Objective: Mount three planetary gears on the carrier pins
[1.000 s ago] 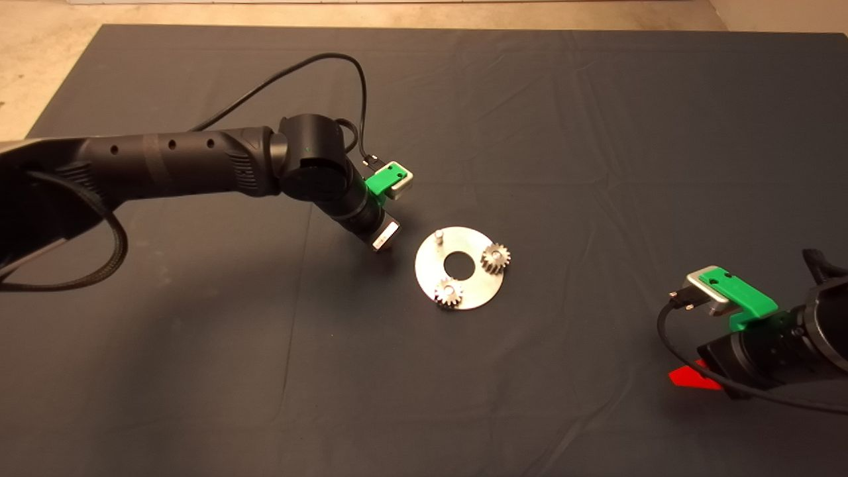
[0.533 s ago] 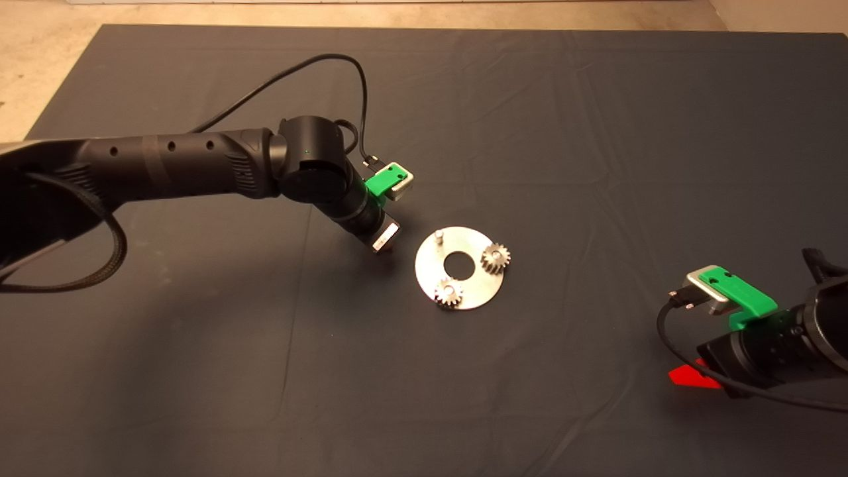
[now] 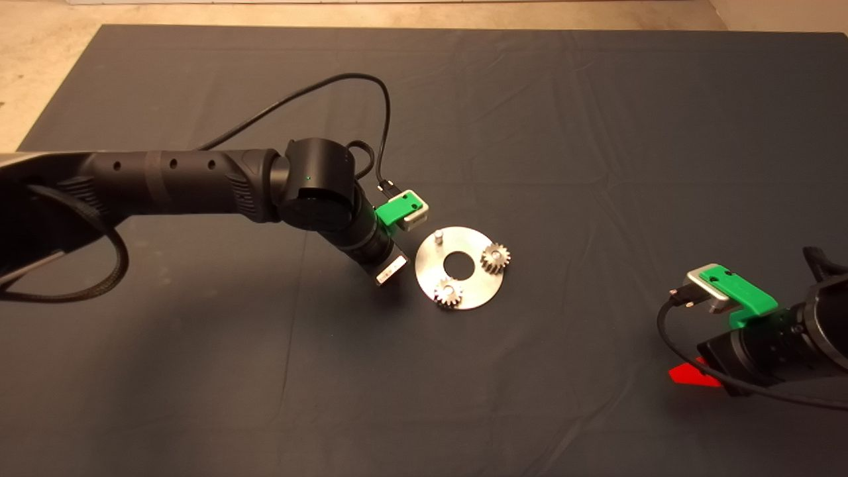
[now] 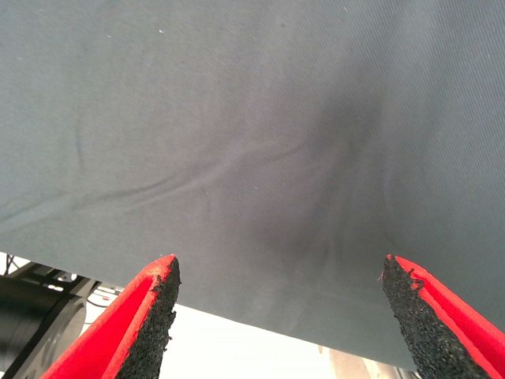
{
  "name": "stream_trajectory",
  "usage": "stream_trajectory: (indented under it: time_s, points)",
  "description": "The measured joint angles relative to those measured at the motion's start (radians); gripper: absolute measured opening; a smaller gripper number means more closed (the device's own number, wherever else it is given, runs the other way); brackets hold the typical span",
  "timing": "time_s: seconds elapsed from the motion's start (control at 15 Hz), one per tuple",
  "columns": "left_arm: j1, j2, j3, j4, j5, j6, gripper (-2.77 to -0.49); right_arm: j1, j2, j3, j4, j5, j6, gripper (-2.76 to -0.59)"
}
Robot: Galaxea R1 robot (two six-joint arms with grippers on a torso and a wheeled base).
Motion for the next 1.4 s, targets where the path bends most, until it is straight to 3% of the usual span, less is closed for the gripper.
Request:
stream_trajectory:
  time_s: [0.13, 0.27, 0.47, 0.6, 0.8, 1.13, 1.4]
  points:
    - [-0.046, 0.005, 0.001, 0.002, 0.011, -0.003, -2.56, 0.000, 0.000, 0.000, 0.000, 0.000, 0.000, -1.46]
    - [-0.060, 0.017, 0.001, 0.001, 0.014, -0.004, -2.57, 0.000, 0.000, 0.000, 0.000, -0.001, 0.000, -1.46]
    - [-0.060, 0.049, 0.001, -0.001, 0.016, -0.031, -2.58, 0.000, 0.000, 0.000, 0.000, 0.000, 0.000, -1.46]
    - [-0.060, 0.097, -0.008, -0.001, 0.012, -0.043, -2.58, 0.001, 0.000, 0.000, 0.000, 0.000, 0.000, -1.46]
    - [-0.060, 0.148, -0.069, -0.001, 0.005, -0.045, -2.59, 0.000, 0.000, 0.000, 0.000, -0.001, 0.000, -1.46]
    - [-0.060, 0.176, -0.088, -0.002, 0.011, -0.045, -2.59, 0.000, 0.000, 0.000, 0.000, -0.001, -0.010, -1.46]
    - [-0.060, 0.188, -0.122, -0.002, -0.006, -0.044, -2.59, 0.001, -0.001, 0.000, 0.000, 0.000, -0.011, -1.46]
